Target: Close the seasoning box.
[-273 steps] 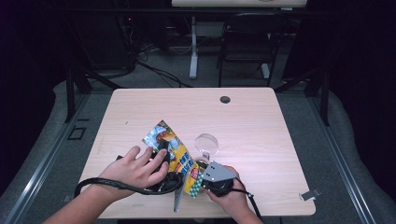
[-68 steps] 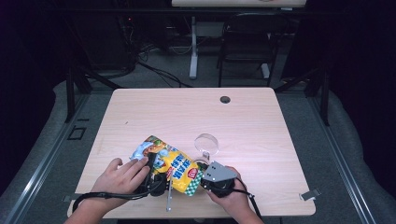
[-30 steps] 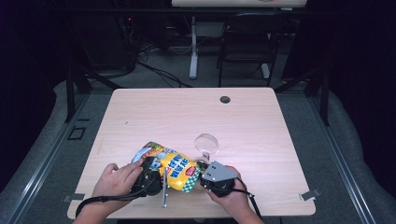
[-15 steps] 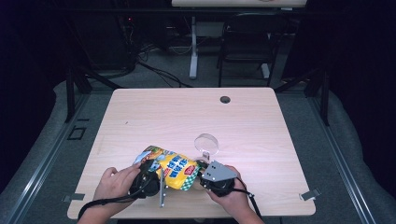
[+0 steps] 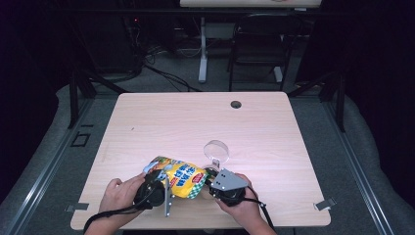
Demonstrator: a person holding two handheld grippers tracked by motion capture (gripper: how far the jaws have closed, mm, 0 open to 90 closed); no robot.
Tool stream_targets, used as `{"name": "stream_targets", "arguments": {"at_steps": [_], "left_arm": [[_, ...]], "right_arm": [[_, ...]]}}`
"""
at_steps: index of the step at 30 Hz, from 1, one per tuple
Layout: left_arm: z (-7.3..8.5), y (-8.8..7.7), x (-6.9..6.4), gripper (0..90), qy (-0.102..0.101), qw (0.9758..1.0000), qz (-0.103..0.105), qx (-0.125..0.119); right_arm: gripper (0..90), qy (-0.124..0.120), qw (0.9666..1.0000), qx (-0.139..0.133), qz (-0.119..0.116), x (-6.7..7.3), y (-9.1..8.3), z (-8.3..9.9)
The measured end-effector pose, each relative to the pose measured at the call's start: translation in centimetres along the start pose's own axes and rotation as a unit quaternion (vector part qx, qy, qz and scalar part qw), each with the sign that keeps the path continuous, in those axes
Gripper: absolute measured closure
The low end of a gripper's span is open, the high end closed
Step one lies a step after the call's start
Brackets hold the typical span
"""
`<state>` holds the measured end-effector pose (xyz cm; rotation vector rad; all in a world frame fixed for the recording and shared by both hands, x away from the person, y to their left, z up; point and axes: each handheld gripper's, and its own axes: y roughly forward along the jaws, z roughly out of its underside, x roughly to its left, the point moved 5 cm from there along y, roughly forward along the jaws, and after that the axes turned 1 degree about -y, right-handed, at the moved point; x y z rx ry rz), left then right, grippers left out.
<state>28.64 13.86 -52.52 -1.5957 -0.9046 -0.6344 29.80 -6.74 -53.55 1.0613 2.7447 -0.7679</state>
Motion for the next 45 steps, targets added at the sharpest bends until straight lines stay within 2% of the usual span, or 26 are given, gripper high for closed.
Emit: {"name": "stream_targets", "arguments": {"at_steps": [13,23,32,40,45], "left_arm": [[0.3,0.6,-0.6,86.6,-0.029,0.9992,0.026,-0.012],[0.5,0.9,-1.0,86.6,-0.045,0.9982,0.035,-0.016],[0.7,1.1,-1.4,86.7,-0.07,0.9962,0.044,-0.026],[0.8,1.3,-1.7,86.8,-0.081,0.9947,0.055,-0.032],[1.0,1.5,-1.9,86.8,-0.094,0.9928,0.064,-0.038]], "right_arm": [[71.1,0.0,1.0,-0.001,0.001,0.0,0.0,0.0],[71.0,-0.001,1.0,0.0,0.001,0.0,0.0,0.0],[70.9,-0.002,1.0,-0.002,0.001,0.0,0.0,-0.1],[70.8,0.0,1.0,-0.005,0.002,0.0,0.0,-0.1],[70.6,-0.001,1.0,-0.007,0.004,0.0,-0.1,-0.2]]}}
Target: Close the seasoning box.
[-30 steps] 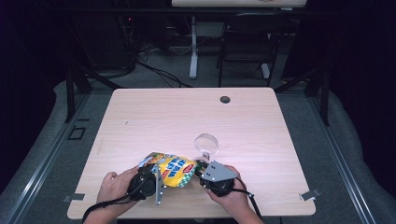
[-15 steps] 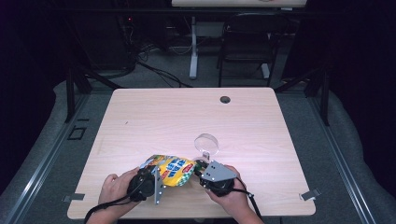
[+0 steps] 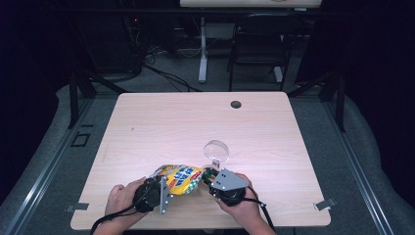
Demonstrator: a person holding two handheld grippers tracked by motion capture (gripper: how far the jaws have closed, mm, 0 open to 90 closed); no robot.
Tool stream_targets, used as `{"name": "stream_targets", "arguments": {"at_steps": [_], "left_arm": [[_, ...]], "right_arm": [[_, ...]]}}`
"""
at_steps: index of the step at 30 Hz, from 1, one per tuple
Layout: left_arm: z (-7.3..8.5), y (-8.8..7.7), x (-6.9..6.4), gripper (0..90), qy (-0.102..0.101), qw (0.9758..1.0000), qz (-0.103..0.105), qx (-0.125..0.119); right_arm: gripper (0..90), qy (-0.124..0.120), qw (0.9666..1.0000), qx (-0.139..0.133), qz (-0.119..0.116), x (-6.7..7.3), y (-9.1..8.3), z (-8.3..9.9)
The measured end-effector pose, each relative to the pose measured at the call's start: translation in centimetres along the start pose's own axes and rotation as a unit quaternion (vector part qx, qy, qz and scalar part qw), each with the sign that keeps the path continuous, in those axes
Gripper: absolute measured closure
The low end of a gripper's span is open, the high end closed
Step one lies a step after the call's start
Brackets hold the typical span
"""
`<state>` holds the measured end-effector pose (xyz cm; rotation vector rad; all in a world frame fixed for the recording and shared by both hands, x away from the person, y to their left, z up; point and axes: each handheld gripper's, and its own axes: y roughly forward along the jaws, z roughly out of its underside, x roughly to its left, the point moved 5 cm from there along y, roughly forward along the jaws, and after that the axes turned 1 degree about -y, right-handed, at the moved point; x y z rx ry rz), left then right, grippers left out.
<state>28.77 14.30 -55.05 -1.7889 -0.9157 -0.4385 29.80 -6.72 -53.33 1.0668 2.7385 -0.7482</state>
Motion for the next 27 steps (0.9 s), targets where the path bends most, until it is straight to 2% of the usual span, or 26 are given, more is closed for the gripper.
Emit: {"name": "stream_targets", "arguments": {"at_steps": [13,20,27], "left_arm": [[0.38,0.14,-0.11,87.3,-0.015,0.9996,0.022,-0.011],[0.59,0.34,-0.17,87.4,-0.035,0.9984,0.041,-0.019],[0.65,0.56,-0.31,87.6,-0.039,0.9978,0.05,-0.02]], "right_arm": [[67.2,0.008,0.9999,-0.009,-0.003,-0.09,-0.07,-0.12],[64.7,0.012,0.9998,-0.012,-0.002,-0.36,-0.25,-0.12],[62.0,0.016,0.9998,-0.009,0.004,-0.59,-0.27,0.03]]}}
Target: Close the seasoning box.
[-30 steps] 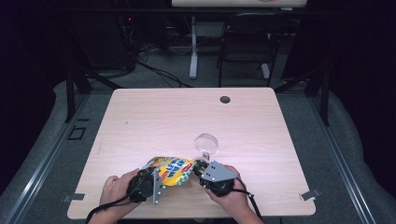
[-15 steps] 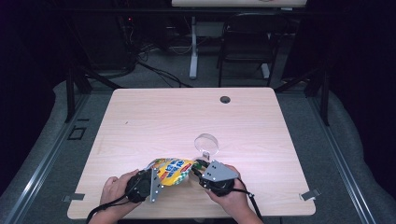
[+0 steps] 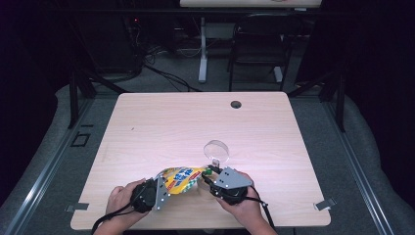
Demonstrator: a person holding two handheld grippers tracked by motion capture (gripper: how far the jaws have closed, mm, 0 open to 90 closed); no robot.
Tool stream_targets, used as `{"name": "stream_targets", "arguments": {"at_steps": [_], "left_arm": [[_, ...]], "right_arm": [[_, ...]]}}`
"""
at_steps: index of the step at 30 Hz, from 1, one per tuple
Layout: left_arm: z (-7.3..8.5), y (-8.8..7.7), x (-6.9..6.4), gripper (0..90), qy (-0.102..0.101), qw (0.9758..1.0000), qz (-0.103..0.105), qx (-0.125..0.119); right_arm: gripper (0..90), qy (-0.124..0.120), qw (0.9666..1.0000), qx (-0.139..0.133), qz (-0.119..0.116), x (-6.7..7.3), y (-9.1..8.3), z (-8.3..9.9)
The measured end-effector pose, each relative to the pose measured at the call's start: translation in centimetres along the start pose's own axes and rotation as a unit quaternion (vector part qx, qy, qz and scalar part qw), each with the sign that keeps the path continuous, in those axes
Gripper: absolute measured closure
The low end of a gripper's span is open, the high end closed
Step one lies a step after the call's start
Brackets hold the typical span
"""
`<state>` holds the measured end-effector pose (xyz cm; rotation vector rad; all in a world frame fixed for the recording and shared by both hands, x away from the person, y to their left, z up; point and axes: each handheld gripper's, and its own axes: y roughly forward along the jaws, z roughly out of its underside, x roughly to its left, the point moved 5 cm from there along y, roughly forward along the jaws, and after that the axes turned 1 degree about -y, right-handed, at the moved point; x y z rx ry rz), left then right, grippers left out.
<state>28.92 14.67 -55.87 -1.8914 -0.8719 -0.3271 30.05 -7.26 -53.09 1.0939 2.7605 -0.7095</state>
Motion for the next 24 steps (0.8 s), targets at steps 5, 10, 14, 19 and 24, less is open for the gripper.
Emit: {"name": "stream_targets", "arguments": {"at_steps": [5,10,14,19,24], "left_arm": [[0.09,0.12,-0.04,87.6,-0.012,0.9999,0.01,-0.003],[0.21,0.18,0.02,87.6,-0.015,0.9997,0.017,-0.004],[0.33,0.3,0.1,87.6,-0.02,0.9995,0.024,-0.007],[0.5,0.39,0.25,87.8,-0.039,0.9986,0.034,-0.013],[0.57,0.43,0.34,87.9,-0.043,0.9983,0.036,-0.016]], "right_arm": [[60.1,0.004,1.0,0.002,0.001,-0.09,0.02,0.08],[59.6,0.006,1.0,0.003,0.002,-0.16,0.0,0.12],[59.7,0.007,1.0,0.002,0.002,-0.19,-0.03,0.1],[59.9,0.007,1.0,0.0,0.002,-0.21,-0.07,0.09],[59.9,0.008,1.0,0.0,0.003,-0.16,-0.05,0.06]]}}
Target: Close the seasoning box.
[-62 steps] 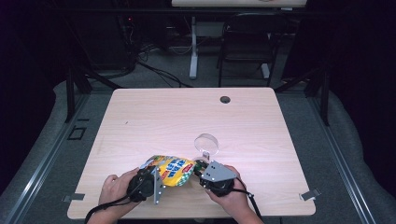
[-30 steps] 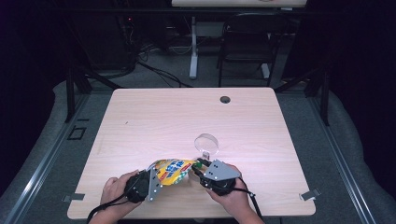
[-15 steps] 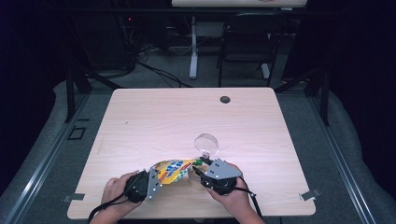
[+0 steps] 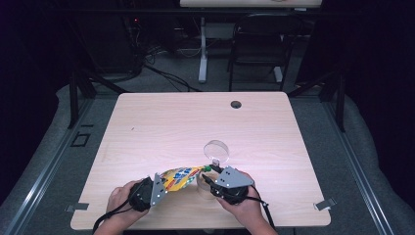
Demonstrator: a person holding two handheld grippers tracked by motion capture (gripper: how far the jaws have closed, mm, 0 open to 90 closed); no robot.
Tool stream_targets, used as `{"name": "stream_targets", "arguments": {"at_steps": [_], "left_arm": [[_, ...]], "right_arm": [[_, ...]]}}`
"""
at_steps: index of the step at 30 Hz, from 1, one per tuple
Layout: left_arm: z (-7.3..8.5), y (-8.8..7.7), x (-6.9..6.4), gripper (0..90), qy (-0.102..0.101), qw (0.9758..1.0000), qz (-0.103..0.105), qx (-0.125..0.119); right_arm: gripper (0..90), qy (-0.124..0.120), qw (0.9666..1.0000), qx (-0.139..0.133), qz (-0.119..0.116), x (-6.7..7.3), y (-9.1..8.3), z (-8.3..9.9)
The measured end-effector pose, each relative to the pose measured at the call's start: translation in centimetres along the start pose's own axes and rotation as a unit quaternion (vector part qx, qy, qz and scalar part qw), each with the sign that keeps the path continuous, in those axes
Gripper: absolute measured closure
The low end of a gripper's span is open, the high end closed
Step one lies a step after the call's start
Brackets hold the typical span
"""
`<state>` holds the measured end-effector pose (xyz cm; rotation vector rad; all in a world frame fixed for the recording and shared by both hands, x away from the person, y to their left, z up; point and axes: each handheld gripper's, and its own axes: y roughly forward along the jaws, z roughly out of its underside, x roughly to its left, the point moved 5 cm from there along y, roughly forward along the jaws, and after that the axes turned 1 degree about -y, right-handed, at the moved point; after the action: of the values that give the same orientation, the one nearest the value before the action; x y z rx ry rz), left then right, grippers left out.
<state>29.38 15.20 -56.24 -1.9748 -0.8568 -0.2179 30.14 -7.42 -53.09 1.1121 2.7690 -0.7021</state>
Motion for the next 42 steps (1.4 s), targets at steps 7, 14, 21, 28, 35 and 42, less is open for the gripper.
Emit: {"name": "stream_targets", "arguments": {"at_steps": [7,14,21,28,35,42], "left_arm": [[0.2,0.0,0.3,88.0,-0.017,0.9998,0.006,-0.006],[0.4,0.1,0.6,87.9,-0.031,0.9994,0.01,-0.009],[0.7,0.0,1.0,87.9,-0.051,0.9984,0.019,-0.017],[0.9,0.2,1.5,87.9,-0.075,0.9965,0.025,-0.026],[1.1,0.2,1.7,87.9,-0.088,0.9952,0.03,-0.031],[1.2,0.4,1.9,87.8,-0.106,0.9929,0.036,-0.039]], "right_arm": [[60.0,0.002,1.0,-0.003,0.003,-0.2,-0.2,-0.1],[60.2,0.003,0.9999,-0.01,0.008,-0.3,-0.3,-0.2],[60.5,0.006,0.9998,-0.014,0.012,-0.4,-0.5,-0.2],[60.3,0.017,0.9997,-0.012,0.009,-0.4,-0.5,-0.1],[60.4,0.017,0.9998,-0.011,0.007,-0.3,-0.4,-0.1],[60.4,0.019,0.9998,-0.007,0.003,-0.3,-0.3,0.1]]}}
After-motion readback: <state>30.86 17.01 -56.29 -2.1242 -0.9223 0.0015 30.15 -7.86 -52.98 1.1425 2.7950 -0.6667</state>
